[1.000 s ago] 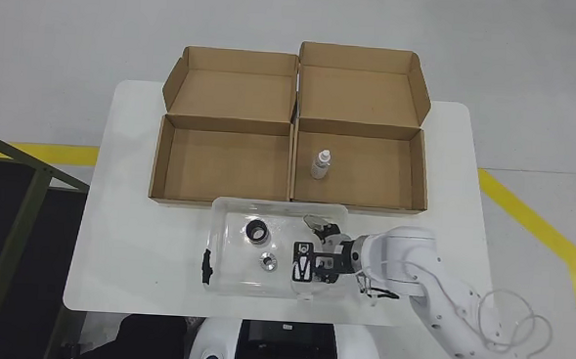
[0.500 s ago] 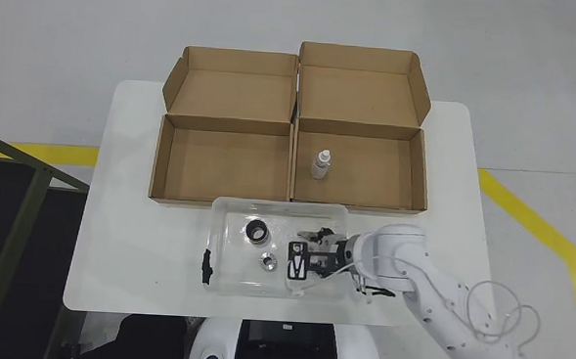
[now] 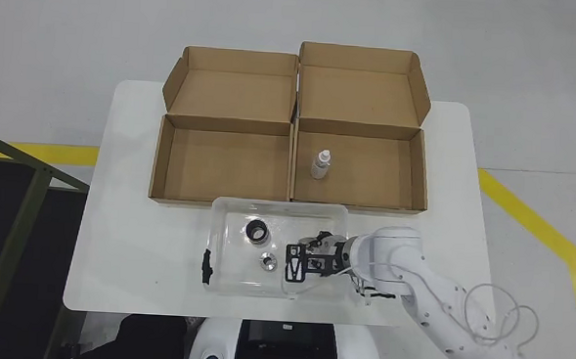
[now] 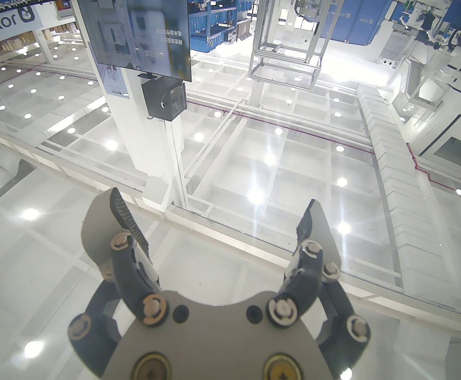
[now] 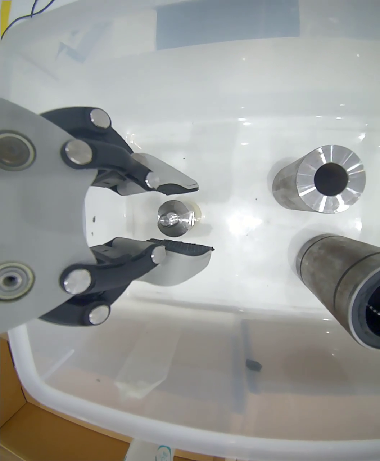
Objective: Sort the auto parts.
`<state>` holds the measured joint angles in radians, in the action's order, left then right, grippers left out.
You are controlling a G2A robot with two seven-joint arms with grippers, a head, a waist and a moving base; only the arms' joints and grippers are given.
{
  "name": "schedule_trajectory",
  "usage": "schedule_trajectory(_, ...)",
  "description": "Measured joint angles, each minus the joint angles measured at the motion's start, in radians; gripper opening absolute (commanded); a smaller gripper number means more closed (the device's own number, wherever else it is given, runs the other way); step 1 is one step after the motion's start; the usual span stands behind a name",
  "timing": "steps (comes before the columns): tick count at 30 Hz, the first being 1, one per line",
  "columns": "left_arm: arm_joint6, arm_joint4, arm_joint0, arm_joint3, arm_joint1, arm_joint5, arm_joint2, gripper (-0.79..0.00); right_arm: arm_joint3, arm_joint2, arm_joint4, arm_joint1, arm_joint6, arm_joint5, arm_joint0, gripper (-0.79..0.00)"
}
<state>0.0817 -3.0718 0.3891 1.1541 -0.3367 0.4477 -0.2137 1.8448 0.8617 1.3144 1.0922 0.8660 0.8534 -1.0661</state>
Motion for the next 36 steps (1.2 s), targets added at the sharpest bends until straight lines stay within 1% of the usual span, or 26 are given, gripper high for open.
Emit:
schedule_trajectory(1, 0.0, 0.0, 0.0, 0.0, 0.0, 0.0, 0.0, 0.0, 0.0, -0.001, 0.0, 0.0, 0.001, -0.001, 0.0, -0.693)
schedule_trajectory(2, 0.0, 0.0, 0.0, 0.0, 0.0, 0.0, 0.0, 0.0, -0.001, -0.001, -0.001, -0.001, 0.003, -0.001, 0.001, -0.72)
schedule_trajectory(3, 0.0, 0.0, 0.0, 0.0, 0.0, 0.0, 0.0, 0.0, -0.001, -0.002, -0.002, -0.001, 0.004, -0.001, 0.001, -0.773)
schedule_trajectory(4, 0.0, 0.0, 0.0, 0.0, 0.0, 0.0, 0.0, 0.0, -0.001, -0.003, -0.003, -0.001, 0.004, 0.0, 0.003, -0.785)
schedule_trajectory(10, 0.0, 0.0, 0.0, 0.0, 0.0, 0.0, 0.0, 0.0, 0.029, 0.0, -0.008, -0.003, -0.011, 0.003, 0.006, -0.785)
schedule_trajectory(16, 0.0, 0.0, 0.0, 0.0, 0.0, 0.0, 0.0, 0.0, 0.104, 0.03, 0.01, -0.012, -0.069, -0.004, -0.011, -0.785)
schedule_trajectory(22, 0.0, 0.0, 0.0, 0.0, 0.0, 0.0, 0.0, 0.0, 0.167, 0.084, 0.038, -0.022, -0.172, -0.035, -0.043, -0.785)
schedule_trajectory(29, 0.0, 0.0, 0.0, 0.0, 0.0, 0.0, 0.0, 0.0, 0.214, 0.149, 0.057, -0.032, -0.296, -0.025, -0.049, -0.785)
schedule_trajectory(36, 0.0, 0.0, 0.0, 0.0, 0.0, 0.0, 0.0, 0.0, 0.261, 0.206, 0.019, -0.038, -0.414, -0.005, -0.038, -0.785)
